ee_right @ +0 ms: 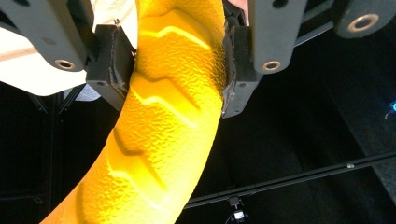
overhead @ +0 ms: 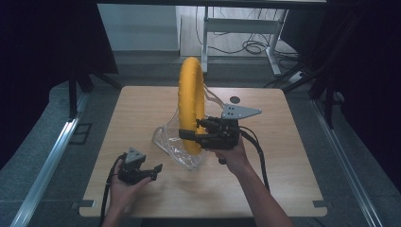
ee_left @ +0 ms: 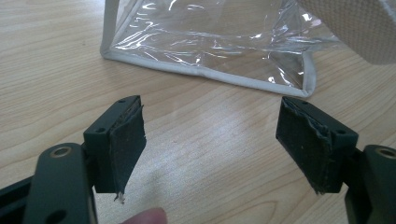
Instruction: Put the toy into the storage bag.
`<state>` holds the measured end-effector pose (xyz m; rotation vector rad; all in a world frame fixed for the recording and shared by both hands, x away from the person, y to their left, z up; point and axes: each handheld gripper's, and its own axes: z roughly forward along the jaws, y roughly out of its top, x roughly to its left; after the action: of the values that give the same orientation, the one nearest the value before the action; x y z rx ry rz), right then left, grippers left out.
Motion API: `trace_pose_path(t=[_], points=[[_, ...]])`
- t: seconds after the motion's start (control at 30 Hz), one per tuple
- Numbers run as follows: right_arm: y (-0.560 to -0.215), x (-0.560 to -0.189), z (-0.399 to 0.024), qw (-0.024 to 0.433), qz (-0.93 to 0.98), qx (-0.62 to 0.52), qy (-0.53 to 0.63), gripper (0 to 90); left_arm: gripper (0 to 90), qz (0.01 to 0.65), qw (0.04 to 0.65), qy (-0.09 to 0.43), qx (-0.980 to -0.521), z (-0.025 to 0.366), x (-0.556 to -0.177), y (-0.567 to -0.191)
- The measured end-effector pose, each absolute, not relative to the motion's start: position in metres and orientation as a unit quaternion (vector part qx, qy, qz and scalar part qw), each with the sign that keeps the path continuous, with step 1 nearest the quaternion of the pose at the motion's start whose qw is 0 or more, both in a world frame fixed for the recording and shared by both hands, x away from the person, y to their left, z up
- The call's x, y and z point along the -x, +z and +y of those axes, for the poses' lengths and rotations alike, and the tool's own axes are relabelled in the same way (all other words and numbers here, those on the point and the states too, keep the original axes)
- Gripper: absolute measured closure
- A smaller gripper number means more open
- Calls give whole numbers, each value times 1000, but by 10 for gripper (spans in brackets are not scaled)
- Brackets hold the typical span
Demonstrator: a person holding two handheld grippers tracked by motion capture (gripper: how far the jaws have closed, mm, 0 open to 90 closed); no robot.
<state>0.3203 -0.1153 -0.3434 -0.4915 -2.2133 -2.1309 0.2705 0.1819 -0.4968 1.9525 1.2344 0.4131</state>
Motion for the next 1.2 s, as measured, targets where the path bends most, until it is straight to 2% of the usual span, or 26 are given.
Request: trace_pose_path(t=[1.2], points=[[-375, -331, -112, 39, -721, 178, -669, 504, 239, 485, 386, 162, -768, 181, -271, -498]])
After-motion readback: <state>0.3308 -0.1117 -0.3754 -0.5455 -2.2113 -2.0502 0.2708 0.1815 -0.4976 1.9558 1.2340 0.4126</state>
